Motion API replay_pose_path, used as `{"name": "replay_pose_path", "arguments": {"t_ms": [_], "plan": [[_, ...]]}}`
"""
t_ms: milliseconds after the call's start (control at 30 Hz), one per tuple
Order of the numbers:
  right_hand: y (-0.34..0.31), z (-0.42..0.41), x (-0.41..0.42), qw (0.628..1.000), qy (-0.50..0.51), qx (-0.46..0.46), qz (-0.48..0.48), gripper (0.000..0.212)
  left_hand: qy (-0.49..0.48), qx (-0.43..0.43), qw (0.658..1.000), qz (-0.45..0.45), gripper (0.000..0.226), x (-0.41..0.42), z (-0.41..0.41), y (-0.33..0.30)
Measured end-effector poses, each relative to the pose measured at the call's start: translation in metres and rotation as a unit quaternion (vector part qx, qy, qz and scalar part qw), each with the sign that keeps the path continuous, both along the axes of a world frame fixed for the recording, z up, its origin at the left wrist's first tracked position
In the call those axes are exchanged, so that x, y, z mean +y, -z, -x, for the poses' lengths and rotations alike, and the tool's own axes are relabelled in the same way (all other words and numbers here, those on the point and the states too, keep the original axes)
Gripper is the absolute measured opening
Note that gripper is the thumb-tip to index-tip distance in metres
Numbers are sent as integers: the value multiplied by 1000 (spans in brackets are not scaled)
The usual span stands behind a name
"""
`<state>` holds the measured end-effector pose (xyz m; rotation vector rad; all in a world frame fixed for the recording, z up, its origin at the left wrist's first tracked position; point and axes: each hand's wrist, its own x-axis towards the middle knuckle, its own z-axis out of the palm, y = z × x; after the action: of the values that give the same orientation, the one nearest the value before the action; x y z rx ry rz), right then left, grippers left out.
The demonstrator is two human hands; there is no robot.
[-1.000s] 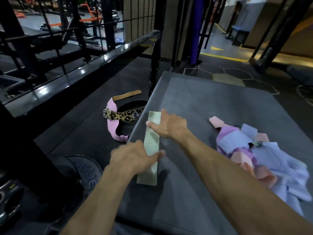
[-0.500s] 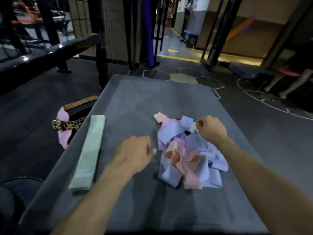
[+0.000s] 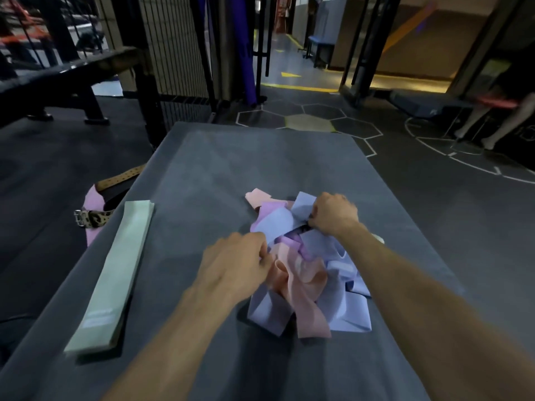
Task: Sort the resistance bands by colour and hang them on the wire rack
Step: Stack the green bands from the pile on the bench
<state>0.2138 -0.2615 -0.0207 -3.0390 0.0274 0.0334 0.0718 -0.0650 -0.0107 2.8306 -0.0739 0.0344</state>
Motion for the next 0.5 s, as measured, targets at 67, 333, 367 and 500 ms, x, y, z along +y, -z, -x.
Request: {"name": "replay_pose_path", "arguments": {"t_ms": [67,333,367,500], "plan": [[3,-2,1,1000,-9,1,21,41,0,0,1000,-1,16,0,-1,2],[-3,2,-6,999,1,-49,19,23,9,-11,1000,8,21,6,-4,9],[-8,3,-10,999,7,-48,8,23,8,-10,1000,13,21,7,-4,9],[-39,11,-23,999,16,-34,-24,36,17,-7,1000,23,22,10,2,7]]}}
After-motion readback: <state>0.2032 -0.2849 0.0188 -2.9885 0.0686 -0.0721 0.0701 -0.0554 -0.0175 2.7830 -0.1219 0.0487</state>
